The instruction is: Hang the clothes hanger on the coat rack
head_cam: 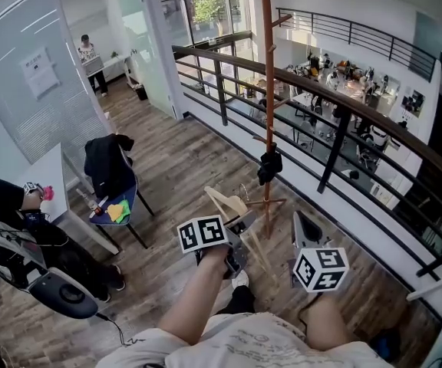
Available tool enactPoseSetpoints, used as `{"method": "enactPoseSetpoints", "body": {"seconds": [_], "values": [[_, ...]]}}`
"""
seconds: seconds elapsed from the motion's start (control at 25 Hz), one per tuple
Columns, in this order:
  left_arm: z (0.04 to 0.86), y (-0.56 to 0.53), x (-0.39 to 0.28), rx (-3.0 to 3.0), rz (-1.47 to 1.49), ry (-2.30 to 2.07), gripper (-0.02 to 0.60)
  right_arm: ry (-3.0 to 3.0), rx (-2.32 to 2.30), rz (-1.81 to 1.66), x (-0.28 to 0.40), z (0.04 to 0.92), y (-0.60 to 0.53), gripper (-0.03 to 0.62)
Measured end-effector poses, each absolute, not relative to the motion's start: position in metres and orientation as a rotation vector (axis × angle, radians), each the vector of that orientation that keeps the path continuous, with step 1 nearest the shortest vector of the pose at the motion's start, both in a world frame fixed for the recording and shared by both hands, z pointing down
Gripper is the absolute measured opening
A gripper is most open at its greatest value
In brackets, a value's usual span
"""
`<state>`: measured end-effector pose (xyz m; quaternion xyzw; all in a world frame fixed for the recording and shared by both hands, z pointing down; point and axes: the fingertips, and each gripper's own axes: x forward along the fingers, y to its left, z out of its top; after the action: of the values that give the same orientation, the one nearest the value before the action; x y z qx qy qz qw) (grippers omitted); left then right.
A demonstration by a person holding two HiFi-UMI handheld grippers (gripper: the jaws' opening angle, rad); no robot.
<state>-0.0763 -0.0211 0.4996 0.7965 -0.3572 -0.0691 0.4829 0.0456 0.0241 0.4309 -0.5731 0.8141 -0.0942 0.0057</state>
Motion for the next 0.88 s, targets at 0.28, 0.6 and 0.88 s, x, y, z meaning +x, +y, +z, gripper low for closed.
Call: {"method": "enactPoseSetpoints", "body": {"seconds": [0.28, 0.6, 0.88], "values": [[0.506, -0.063, -0.08, 1.941, -0.185, -0.845, 0.212, 2.562, -1.799, -0.288, 0.039, 0.435, -0.018, 0.0], [0.501, -0.114, -0.086, 1.937, -0.187, -0.84, 0.212, 2.578, -1.797, -0.283, 0.033, 0.429, -0.069, 0.0], [0.503, -0.164, -0.092, 1.935, -0.177, -0.846, 0.212, 2.564, -1.798, -0.312, 0.031, 0.434, -0.12, 0.0]]}}
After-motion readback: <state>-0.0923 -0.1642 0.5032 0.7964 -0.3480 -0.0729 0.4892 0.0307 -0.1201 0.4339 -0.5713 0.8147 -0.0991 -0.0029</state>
